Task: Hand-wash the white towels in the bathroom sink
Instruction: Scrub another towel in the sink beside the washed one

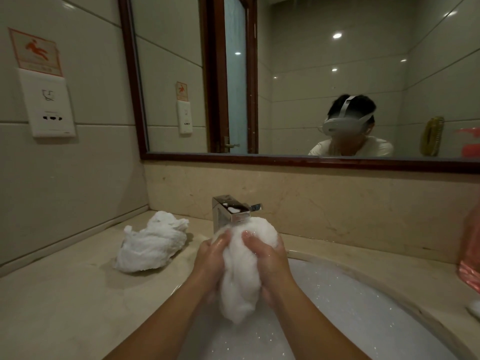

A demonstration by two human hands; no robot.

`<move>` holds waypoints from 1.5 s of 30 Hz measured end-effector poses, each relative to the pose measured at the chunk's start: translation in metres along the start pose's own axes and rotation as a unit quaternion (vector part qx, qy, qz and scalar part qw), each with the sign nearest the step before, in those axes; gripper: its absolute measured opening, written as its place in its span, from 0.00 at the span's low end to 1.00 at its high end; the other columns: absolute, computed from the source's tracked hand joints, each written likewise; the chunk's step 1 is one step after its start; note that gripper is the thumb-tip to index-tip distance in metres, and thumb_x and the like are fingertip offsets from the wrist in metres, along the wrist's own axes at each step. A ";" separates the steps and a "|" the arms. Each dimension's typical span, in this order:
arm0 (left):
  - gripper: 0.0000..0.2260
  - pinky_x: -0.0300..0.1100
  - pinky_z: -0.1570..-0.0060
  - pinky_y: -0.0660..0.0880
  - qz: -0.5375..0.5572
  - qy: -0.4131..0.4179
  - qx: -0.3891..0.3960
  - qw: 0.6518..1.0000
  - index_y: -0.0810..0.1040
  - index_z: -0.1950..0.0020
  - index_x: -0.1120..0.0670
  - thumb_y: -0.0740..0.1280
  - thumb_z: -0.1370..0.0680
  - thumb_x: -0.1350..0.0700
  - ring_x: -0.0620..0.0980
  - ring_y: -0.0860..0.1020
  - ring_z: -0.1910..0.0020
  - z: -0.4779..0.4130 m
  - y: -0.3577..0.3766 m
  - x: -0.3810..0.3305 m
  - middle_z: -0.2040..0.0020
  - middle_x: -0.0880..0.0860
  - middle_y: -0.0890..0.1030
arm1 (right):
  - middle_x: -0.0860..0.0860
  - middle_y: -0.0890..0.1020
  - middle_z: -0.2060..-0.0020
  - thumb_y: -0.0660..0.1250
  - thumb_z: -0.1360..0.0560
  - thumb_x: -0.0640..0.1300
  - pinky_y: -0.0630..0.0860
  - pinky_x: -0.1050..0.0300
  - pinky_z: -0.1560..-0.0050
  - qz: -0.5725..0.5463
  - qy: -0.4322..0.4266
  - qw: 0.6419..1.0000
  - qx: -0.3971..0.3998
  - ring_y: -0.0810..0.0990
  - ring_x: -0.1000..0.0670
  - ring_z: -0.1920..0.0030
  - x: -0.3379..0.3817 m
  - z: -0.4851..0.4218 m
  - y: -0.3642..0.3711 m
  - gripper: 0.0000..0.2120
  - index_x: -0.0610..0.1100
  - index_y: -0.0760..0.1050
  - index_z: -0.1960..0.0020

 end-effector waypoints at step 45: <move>0.15 0.47 0.49 0.80 -0.084 0.048 0.006 0.995 0.82 0.42 0.49 0.61 0.15 0.42 0.49 0.83 0.50 0.024 0.015 -0.014 0.53 0.48 0.85 | 0.43 0.86 0.43 0.65 0.19 0.65 0.82 0.45 0.43 -0.014 0.057 0.993 -0.099 0.85 0.41 0.44 -0.003 0.001 -0.008 0.25 0.47 0.79 0.33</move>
Point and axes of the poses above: each hand's wrist, its own z-axis away from the middle knuckle, its own y-axis out of the palm, x = y × z, the point moved 7 cm from there along -z, towards the middle knuckle
